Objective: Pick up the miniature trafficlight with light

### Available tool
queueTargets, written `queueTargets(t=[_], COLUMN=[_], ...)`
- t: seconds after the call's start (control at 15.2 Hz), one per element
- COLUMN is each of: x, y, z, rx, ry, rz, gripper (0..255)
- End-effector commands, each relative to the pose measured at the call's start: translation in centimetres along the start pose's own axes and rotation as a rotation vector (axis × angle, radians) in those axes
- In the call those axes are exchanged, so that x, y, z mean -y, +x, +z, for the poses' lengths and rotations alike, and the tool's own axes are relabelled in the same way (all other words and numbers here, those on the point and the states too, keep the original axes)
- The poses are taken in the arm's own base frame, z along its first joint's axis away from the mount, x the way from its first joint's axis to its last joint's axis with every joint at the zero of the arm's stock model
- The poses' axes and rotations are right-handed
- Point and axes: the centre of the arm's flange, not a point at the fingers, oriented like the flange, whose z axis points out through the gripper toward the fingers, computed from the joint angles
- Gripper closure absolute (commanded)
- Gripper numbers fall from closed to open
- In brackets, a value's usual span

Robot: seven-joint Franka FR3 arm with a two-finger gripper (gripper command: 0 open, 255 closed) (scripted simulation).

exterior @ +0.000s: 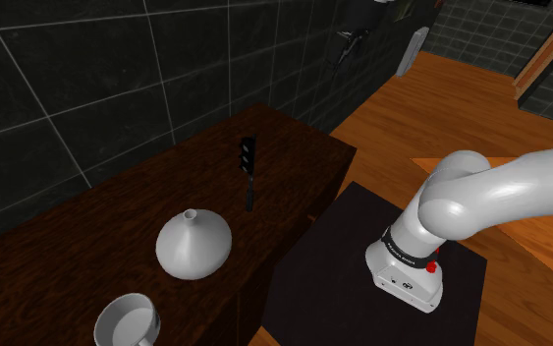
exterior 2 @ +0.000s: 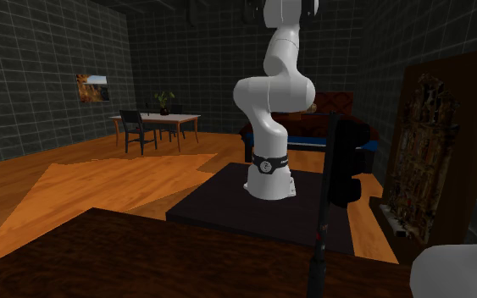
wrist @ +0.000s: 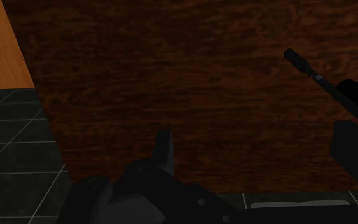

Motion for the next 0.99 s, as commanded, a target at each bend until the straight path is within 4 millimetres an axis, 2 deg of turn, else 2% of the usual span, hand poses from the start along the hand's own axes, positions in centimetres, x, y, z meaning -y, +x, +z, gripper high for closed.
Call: queueTargets(t=[0.0, 0.46, 0.92], x=[0.0, 6.8, 14.1], y=[0.0, 4.6, 8.3], z=[0.0, 4.7, 9.6], rx=[0.0, 0.057, 0.114], ry=[0.0, 0.017, 0.034], rz=[0.0, -0.084, -0.168], gripper=[0, 0, 0])
